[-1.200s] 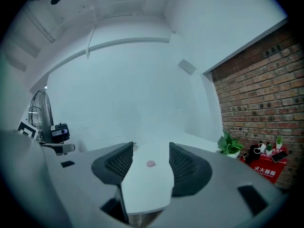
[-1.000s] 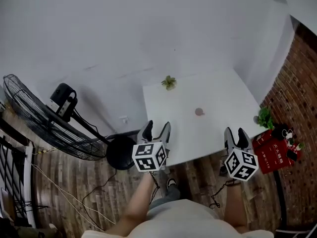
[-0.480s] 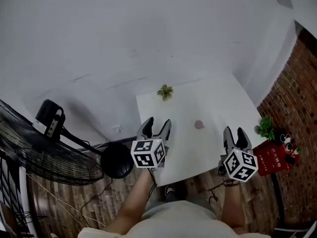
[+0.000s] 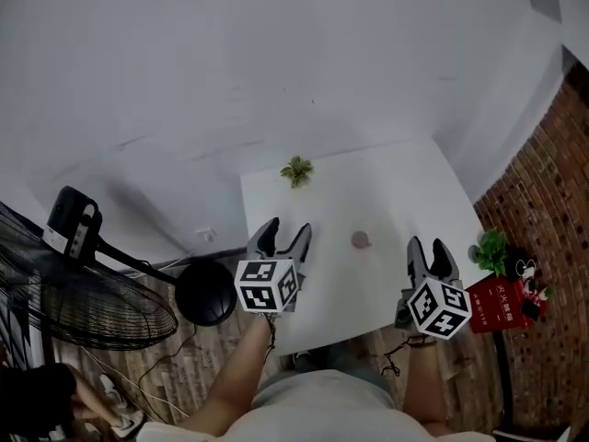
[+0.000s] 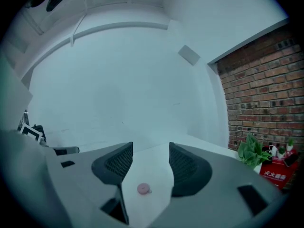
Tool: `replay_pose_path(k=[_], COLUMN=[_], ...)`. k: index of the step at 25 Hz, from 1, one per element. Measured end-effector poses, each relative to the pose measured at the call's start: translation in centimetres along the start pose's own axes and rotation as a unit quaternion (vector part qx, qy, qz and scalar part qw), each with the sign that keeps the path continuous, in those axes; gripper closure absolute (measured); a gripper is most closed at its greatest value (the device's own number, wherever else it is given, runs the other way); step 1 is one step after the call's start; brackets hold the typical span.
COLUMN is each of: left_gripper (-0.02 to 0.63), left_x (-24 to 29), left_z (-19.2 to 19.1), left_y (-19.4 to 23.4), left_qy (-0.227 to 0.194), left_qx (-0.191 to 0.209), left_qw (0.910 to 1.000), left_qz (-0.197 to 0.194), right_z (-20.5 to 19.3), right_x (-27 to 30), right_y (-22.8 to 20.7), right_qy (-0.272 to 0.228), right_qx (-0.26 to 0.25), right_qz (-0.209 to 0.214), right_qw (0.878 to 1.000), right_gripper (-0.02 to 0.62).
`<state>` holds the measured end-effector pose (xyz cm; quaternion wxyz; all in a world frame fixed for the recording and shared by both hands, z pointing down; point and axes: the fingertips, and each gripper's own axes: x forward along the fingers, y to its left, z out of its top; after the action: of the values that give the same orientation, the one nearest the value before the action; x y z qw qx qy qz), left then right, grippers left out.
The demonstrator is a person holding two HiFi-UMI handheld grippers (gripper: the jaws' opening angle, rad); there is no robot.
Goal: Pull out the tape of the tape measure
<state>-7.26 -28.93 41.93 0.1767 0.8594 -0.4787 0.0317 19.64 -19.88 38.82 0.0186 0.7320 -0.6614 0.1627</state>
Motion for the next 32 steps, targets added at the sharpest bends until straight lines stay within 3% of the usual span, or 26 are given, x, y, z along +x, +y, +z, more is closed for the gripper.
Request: replay_pose_path(k=[11, 19, 23, 28, 32], left_gripper=[0.336, 0.336, 0.336, 0.336, 0.336], left_x=[4.0, 7.3, 8.8, 9.8, 10.6], left_z=[-1.0, -2.6, -4.5, -7.6, -10.0], left_y=[-2.8, -7.3, -10.1, -12.7, -13.4], left_qy=[0.035, 0.056, 0.062, 0.096, 0.133], left_qx=[0.028, 0.06, 0.107, 0.15, 0.174], left_qw=[0.9978, 0.9856, 0.9684, 0.9358, 0.9107], left_qz=[-0.049, -0.148, -0.217, -0.304, -0.35], right_z=[-0.6, -3.3, -5.3, -7.6, -8.8], right_x=[0.7, 0.4, 1.1, 1.9, 3.0], right_y=[-5.1, -8.4, -9.3, -9.8, -10.1], right_qy=[0.014, 0.035, 0.046, 0.059, 0.067], right_qx=[0.022, 0.049, 0.057, 0.07, 0.076], right_qz=[-0.03, -0.052, -0.051, -0.051, -0.045], right_qw=[0.999, 0.997, 0.996, 0.994, 0.994], right_gripper=[0.357, 0.361, 0.362, 0.364, 0.365])
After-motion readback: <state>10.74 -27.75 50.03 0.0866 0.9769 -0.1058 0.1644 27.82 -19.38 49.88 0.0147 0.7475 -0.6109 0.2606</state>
